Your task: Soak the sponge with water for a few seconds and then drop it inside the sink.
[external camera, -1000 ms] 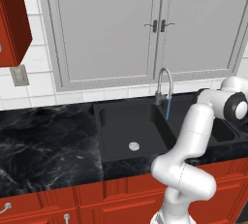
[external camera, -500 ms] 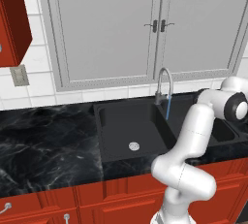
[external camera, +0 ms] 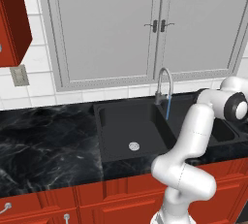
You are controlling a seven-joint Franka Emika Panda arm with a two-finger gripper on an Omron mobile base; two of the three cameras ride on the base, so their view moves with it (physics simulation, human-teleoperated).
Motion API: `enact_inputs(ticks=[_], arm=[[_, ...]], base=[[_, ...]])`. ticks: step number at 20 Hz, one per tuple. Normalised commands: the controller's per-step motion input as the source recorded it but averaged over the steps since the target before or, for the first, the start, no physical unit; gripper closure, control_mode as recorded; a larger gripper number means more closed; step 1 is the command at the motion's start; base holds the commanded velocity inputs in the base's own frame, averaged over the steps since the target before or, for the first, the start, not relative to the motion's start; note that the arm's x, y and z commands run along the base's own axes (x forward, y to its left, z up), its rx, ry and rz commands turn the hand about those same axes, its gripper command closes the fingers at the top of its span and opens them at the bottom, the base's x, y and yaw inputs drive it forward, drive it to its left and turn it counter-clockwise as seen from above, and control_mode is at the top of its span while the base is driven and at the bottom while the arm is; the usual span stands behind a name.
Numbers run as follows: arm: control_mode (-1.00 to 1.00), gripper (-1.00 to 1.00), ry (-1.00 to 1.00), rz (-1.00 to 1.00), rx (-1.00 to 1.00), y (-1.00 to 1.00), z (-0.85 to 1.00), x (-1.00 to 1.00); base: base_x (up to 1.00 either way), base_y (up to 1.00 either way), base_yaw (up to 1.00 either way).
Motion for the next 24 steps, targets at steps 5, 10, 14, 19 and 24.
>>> enact_inputs(ticks=[5, 10, 14, 19, 24], arm=[[-1.00, -1.00, 0.00, 0.00, 0.00, 0.00, -0.11, 0.00], [-1.00, -1.00, 0.01, 0.00, -0.01, 0.02, -0.10, 0.00], [-1.00, -1.00, 0.04, 0.00, -0.03, 0.09, -0.03, 0.00], [-1.00, -1.00, 0.07, 0.00, -0.05, 0.18, -0.01, 0.00], [-1.00, -1.00, 0.05, 0.00, -0.04, 0.17, -0.05, 0.00]], base=[[0.00, 0.00, 0.00], [0.00, 0.00, 0.00], [0.00, 0.00, 0.00], [0.00, 0.00, 0.00], [0.00, 0.00, 0.00]])
